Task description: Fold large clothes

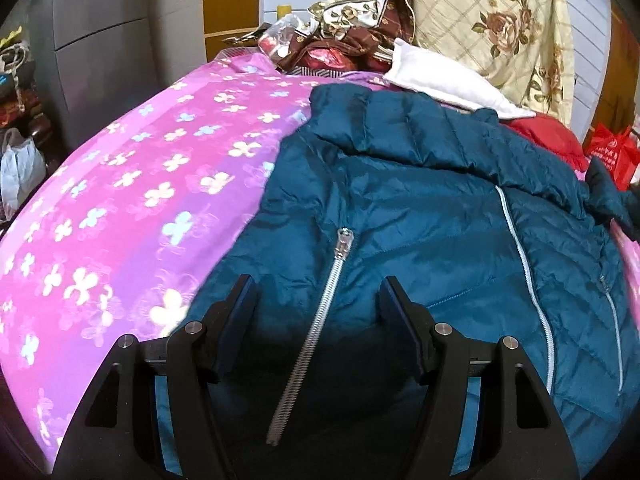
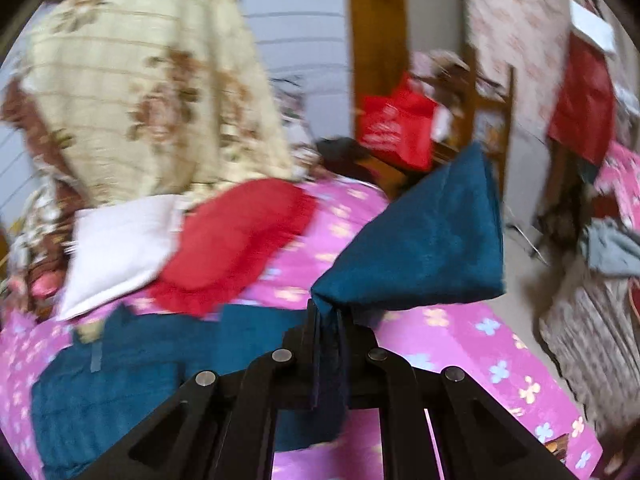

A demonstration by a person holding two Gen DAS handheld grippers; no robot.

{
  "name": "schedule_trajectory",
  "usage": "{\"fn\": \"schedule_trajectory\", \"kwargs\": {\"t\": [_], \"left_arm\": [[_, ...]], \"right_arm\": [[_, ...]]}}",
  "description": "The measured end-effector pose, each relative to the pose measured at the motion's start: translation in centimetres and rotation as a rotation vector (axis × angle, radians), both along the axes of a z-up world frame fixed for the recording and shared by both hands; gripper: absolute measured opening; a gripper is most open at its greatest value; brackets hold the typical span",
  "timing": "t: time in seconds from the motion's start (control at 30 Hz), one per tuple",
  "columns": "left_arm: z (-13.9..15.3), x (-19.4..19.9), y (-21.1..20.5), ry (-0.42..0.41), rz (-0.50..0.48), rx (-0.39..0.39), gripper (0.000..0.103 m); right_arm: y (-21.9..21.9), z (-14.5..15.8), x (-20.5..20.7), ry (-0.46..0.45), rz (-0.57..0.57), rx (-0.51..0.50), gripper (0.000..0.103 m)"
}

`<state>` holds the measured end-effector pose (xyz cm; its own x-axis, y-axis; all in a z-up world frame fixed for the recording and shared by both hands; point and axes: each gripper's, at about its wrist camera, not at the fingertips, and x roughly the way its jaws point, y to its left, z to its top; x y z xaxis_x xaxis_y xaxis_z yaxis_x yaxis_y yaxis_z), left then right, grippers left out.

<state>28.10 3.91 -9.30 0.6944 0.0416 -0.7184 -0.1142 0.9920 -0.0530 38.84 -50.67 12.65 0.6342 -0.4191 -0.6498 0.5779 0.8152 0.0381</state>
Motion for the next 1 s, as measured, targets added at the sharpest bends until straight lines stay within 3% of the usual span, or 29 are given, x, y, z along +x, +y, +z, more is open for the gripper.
{"fn": "schedule_trajectory", "kwargs": {"t": [0.2, 0.43, 0.63, 1.0], "left_arm": [[1.9, -1.1, 2.0, -0.075, 0.026, -0.011, 0.065], [2.6, -0.9, 4.7, -0.087, 0.073, -0.032, 0.065], [2.6, -0.5, 5.8, -0.064, 0.099, -0.073, 0.065], [1.8, -0.1, 4.9, -0.044, 0.086, -0.056, 0.065]], "right_arm": [[12.3, 1.4, 3.0, 0.000, 0.198, -0.039, 0.007], [22.9, -2.8, 6.1, 0.062, 0.358, -0.030, 0.006], [26.3, -6.4, 7.0, 0.121, 0.403, -0.019, 0.006], [27.8, -12.9, 6.9, 0.225, 0.459, 0.033, 0.006]]}}
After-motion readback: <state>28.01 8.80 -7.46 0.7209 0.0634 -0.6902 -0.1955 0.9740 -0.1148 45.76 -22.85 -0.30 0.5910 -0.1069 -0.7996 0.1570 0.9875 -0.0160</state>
